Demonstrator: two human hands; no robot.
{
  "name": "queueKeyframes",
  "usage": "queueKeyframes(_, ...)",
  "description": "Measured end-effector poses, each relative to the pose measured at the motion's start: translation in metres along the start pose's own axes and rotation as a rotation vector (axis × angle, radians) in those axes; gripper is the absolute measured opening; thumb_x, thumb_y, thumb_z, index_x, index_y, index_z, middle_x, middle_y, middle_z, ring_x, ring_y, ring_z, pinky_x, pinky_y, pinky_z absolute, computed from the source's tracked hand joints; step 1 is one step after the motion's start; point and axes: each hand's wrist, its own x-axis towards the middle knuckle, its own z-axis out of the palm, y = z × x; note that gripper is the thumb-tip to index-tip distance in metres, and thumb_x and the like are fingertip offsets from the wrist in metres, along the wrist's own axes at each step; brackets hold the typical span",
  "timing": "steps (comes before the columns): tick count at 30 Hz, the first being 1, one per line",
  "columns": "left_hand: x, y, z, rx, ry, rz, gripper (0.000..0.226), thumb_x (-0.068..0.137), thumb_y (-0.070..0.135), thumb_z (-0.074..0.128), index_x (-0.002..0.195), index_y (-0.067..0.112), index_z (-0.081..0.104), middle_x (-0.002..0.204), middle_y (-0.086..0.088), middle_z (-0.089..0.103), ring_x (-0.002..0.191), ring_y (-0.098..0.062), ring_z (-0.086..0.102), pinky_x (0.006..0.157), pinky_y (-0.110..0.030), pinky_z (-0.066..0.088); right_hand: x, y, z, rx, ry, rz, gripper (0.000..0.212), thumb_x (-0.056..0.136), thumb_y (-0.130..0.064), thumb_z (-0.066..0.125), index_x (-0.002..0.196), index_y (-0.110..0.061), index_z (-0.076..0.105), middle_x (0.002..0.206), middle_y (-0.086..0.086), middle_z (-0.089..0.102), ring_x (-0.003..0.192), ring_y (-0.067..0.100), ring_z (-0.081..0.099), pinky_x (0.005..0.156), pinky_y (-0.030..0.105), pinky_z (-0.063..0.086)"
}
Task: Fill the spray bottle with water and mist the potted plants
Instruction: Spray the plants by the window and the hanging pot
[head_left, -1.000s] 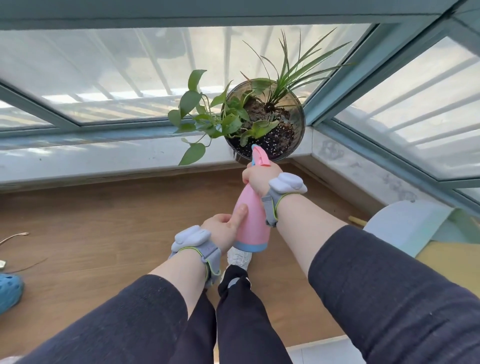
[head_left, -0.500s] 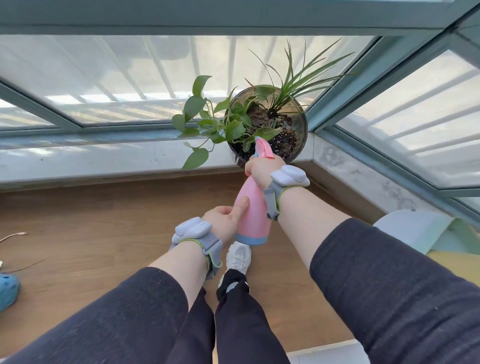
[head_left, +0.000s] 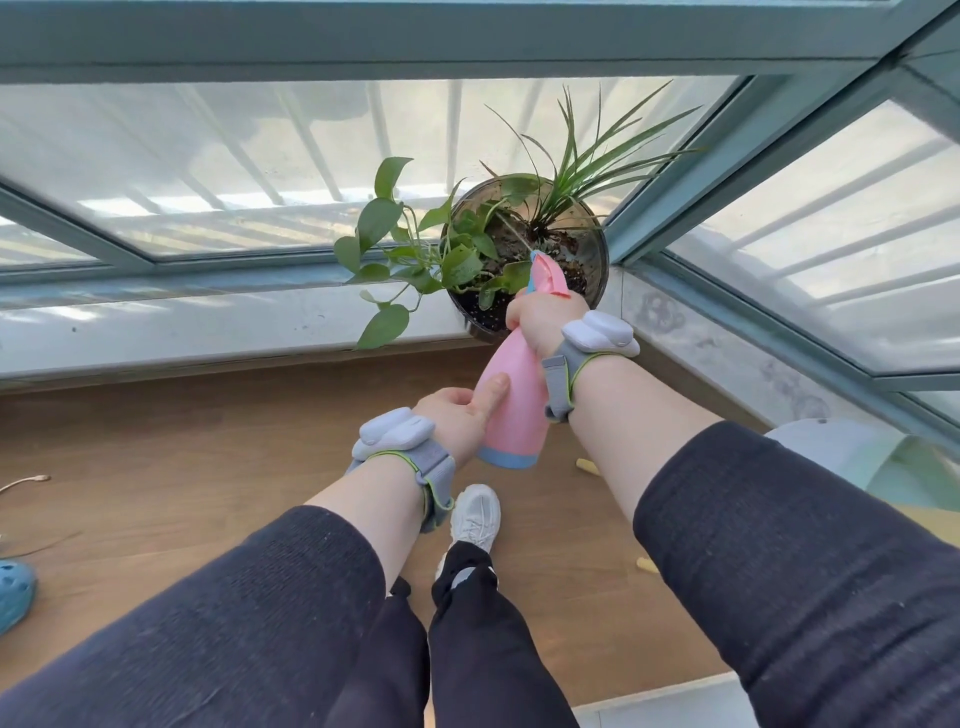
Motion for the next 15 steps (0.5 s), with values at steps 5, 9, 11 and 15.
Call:
queueKeyframes(5, 0.005, 0.011, 0.003, -0.007, -0.009, 0.027, 0.060, 0.087, 0.062, 0.048, 0.125, 0.017, 0.061, 0.122, -0.005, 0.064, 0.104, -0.022, 0.057, 0.085, -0.025, 0.036, 0.005, 0.003, -0.015, -0.021, 0.016, 0.003, 0.014, 0.075, -0.018, 0.058, 0.075, -0.023, 0.045, 0.076, 0.005, 0.047, 0.059, 0.023, 0.042, 0.056, 0.028, 0.033)
queueKeyframes(9, 0.007, 0.015, 0.010, 0.023, -0.037, 0.054, 0.061, 0.087, 0.062, 0.047, 0.125, 0.017, 0.062, 0.121, -0.004, 0.065, 0.106, -0.022, 0.058, 0.085, -0.026, 0.038, 0.007, 0.009, -0.029, -0.013, 0.005, 0.064, 0.027, 0.081, -0.018, 0.056, 0.064, -0.016, 0.035, 0.066, 0.003, 0.038, 0.052, 0.021, 0.034, 0.047, 0.027, 0.025)
queueKeyframes(11, 0.008, 0.017, 0.012, 0.032, -0.043, 0.052, 0.062, 0.087, 0.063, 0.047, 0.126, 0.018, 0.062, 0.122, -0.004, 0.065, 0.108, -0.023, 0.059, 0.087, -0.027, 0.039, 0.009, 0.013, -0.028, 0.040, 0.023, 0.072, 0.028, 0.083, -0.019, 0.055, 0.064, -0.016, 0.036, 0.068, 0.002, 0.037, 0.052, 0.019, 0.031, 0.048, 0.027, 0.023)
queueKeyframes(15, 0.005, 0.020, 0.016, 0.034, -0.052, 0.038, 0.060, 0.088, 0.060, 0.049, 0.127, 0.016, 0.061, 0.123, -0.006, 0.064, 0.112, -0.025, 0.058, 0.085, -0.025, 0.037, 0.006, 0.020, -0.031, 0.326, -0.013, 0.143, 0.021, 0.083, -0.018, 0.060, 0.096, -0.016, 0.043, 0.100, 0.005, 0.045, 0.086, 0.023, 0.044, 0.078, 0.032, 0.042)
